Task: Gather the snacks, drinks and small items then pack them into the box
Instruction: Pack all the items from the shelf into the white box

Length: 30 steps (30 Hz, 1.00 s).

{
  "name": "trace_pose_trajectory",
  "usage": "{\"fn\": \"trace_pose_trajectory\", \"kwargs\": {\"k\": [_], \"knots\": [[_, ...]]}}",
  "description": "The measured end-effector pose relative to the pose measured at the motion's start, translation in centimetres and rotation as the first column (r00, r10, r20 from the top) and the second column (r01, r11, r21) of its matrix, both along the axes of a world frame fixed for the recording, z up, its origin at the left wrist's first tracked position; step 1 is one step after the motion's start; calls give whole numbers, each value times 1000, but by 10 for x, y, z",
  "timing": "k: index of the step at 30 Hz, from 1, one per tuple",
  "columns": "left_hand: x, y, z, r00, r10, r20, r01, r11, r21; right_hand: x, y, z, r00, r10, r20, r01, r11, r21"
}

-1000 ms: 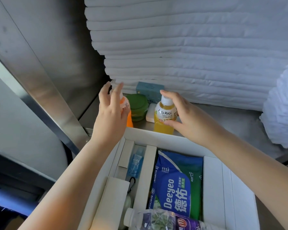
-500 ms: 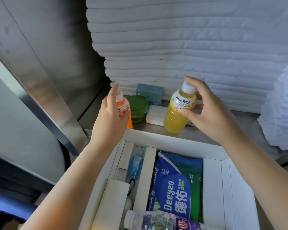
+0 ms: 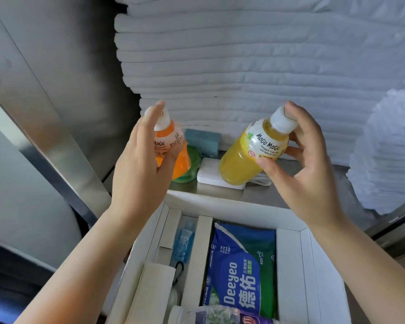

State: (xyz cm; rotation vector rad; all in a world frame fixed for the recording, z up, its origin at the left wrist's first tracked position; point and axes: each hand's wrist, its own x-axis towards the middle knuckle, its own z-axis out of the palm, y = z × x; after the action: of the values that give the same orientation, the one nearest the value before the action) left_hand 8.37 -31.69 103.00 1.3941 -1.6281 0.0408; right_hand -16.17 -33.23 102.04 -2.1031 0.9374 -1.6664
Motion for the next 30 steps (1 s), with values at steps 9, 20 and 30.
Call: {"fn": "trace_pose_trajectory", "kwargs": {"k": [9, 20, 30], "knots": [[-23, 31, 31, 884, -382, -269, 406, 913, 37, -16, 29, 18, 998, 43, -52, -37, 993, 114], [-35, 51, 22, 851, -486, -198, 520, 831, 196, -38, 57, 14, 983, 82, -162, -33, 958, 285], [-56, 67, -14, 848, -509, -147, 517, 733, 443, -45, 78, -6, 828, 48, -559, 159, 935, 316]]}}
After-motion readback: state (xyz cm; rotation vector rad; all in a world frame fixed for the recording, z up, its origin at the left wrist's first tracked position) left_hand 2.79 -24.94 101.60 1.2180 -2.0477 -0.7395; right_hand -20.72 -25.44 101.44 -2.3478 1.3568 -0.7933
